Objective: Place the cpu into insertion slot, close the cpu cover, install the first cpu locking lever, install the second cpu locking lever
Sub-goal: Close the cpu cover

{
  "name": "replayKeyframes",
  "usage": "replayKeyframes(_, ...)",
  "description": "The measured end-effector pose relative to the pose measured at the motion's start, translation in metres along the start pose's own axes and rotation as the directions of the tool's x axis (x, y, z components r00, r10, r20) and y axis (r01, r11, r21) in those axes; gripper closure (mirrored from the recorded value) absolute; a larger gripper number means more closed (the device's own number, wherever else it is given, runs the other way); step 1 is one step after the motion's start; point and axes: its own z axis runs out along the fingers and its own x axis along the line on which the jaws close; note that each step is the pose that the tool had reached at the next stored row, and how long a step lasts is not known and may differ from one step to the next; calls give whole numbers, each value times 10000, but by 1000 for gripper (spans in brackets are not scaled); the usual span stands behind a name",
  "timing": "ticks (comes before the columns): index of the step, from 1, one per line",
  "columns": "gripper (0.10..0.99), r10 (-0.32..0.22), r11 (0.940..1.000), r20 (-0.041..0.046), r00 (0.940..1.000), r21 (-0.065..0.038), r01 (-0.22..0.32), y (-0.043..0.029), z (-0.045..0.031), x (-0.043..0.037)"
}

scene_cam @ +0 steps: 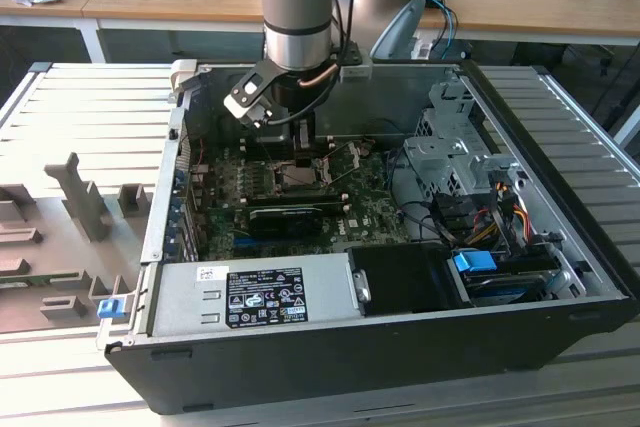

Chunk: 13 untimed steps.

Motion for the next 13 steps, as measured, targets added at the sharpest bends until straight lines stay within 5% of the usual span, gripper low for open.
replayKeyframes(13, 980, 0, 10000, 0, 10000, 0, 0, 8, -108, 2)
